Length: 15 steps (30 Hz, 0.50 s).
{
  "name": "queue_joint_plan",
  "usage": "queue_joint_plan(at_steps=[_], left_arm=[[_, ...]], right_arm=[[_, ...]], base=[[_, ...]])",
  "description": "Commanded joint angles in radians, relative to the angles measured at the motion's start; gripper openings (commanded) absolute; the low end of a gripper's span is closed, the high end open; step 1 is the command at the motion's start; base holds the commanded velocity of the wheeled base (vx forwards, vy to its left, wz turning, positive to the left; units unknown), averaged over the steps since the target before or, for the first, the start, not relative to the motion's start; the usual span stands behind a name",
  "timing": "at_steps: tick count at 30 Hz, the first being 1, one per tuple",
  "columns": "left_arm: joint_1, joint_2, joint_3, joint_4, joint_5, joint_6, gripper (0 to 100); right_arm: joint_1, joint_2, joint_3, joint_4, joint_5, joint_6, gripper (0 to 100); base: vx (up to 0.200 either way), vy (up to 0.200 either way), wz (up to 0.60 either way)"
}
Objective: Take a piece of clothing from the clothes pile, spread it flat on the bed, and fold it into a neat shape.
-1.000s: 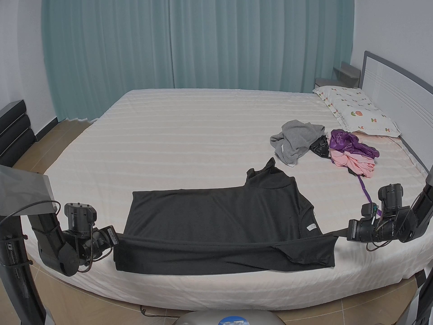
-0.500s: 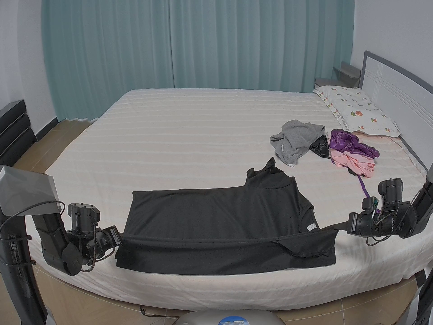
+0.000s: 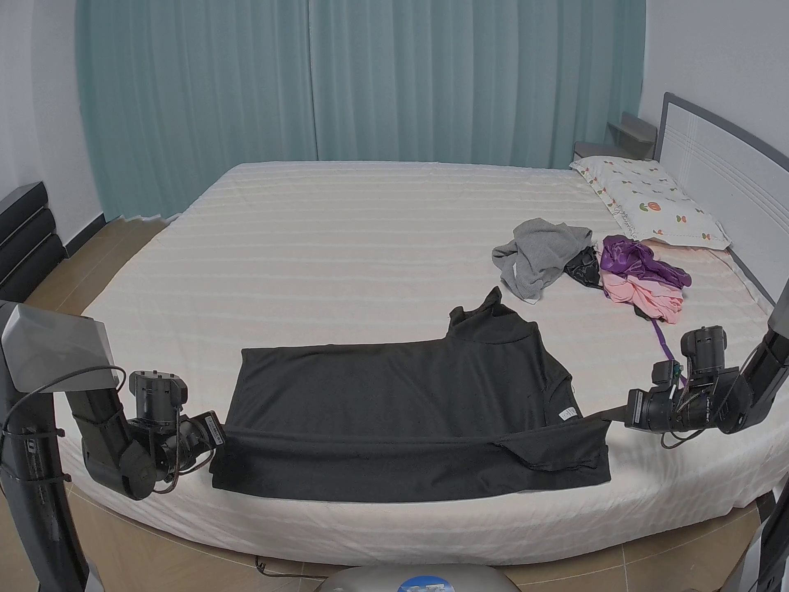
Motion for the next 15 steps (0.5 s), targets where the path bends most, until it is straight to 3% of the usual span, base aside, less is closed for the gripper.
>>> queue_joint_plan(at_steps=[1,9,10,12,13,15], left_arm=[[0.000,0.075,-0.056,-0.001,-0.001,-0.019,0],[-0.007,0.175,-0.153,0.005,-0.004,-0.075,0],[-0.007,0.184,-0.159,0.004,-0.004,-0.075,100],[-0.007,0.195,-0.169,0.002,-0.004,-0.075,100],[-0.007,0.209,-0.185,0.001,-0.004,-0.081,100],[-0.007,0.216,-0.192,0.001,-0.004,-0.089,100]], right_arm=[[0.000,0.076,-0.050,-0.001,0.000,0.002,0],[0.006,0.165,-0.134,0.006,-0.001,0.005,0],[0.013,0.171,-0.141,0.009,-0.001,0.005,0],[0.017,0.179,-0.150,0.016,0.000,0.006,0],[0.020,0.190,-0.157,0.017,0.000,0.006,100],[0.020,0.196,-0.162,0.017,0.002,0.008,100]], base=[[0.000,0.000,0.00],[0.000,0.000,0.00],[0.000,0.000,0.00],[0.000,0.000,0.00],[0.000,0.000,0.00],[0.000,0.000,0.00]])
